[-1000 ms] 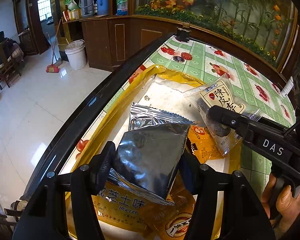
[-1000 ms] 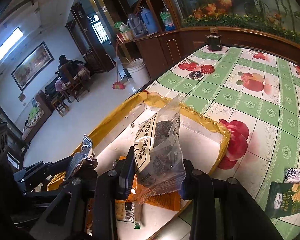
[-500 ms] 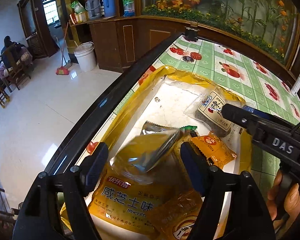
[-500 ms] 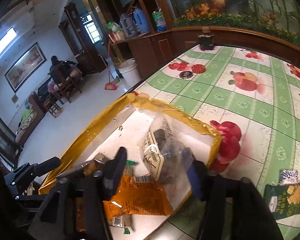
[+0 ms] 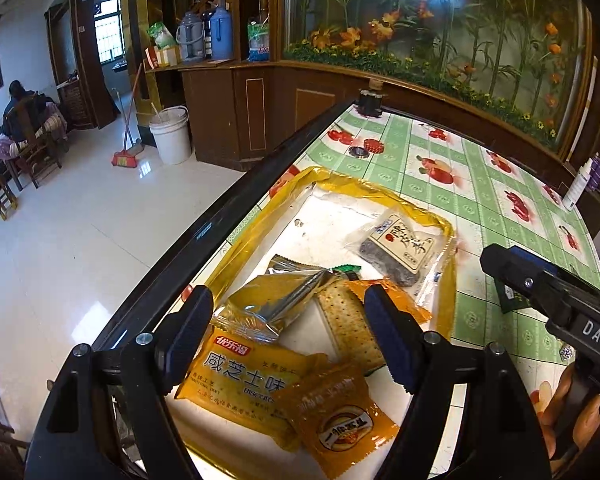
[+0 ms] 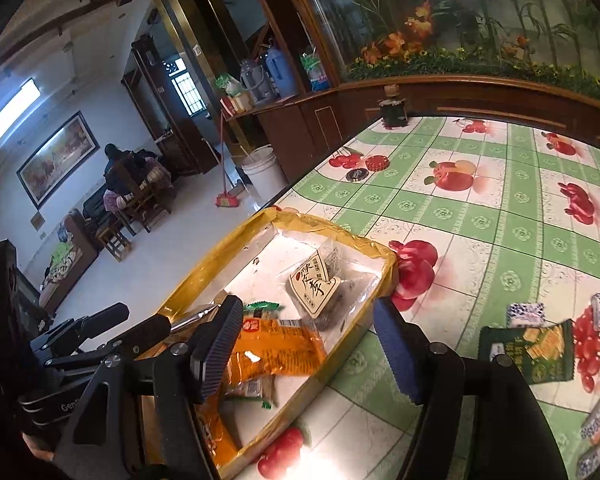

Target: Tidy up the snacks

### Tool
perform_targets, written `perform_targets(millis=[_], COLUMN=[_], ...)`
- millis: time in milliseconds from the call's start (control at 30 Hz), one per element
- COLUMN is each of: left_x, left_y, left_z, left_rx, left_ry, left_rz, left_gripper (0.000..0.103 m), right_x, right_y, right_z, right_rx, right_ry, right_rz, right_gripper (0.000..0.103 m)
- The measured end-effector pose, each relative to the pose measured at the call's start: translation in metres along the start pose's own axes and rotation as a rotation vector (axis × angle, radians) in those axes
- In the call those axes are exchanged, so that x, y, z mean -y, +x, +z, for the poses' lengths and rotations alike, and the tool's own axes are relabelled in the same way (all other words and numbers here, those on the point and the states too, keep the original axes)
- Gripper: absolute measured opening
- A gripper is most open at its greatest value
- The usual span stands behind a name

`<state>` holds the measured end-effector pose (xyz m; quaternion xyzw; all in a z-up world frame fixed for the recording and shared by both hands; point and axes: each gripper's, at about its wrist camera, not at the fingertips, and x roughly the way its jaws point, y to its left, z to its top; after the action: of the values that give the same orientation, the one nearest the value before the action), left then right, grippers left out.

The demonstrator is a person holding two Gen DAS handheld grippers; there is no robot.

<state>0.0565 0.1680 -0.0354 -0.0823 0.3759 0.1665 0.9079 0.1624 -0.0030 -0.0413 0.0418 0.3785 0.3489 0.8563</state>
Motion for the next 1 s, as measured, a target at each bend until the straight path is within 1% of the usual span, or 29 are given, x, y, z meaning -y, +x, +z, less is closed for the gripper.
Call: perform_targets(millis=[233, 400, 533, 1000], left_x=[0.021, 0.038, 0.052, 0.105], left_y=[-0.013, -0.021, -0.025, -0.034], left_z=[-0.002, -0.005, -0.009, -0.021], left_rx=[0.022, 0.031, 0.033, 0.020], left_ry=[0.027, 0.054, 0.075, 0.162], left_rz=[-0.016, -0.033, -0.044, -0.098], left_gripper=[0.078, 0.078, 0.082, 0.082], right_x=[0.010, 0.033, 0.052, 0.108], right_y=[-0.043, -0.067, -0.084, -0.137], right_z=[-0.014, -0.029, -0.041, -0.077], right_rx=[0.053, 0.072, 0.083, 0.122], right_ry=[0.019, 0.067, 0.110, 0.210], right_rz=[-0.020, -0.054, -0.075, -0.160], right_gripper=[0.070, 0.071, 0.071, 0.071])
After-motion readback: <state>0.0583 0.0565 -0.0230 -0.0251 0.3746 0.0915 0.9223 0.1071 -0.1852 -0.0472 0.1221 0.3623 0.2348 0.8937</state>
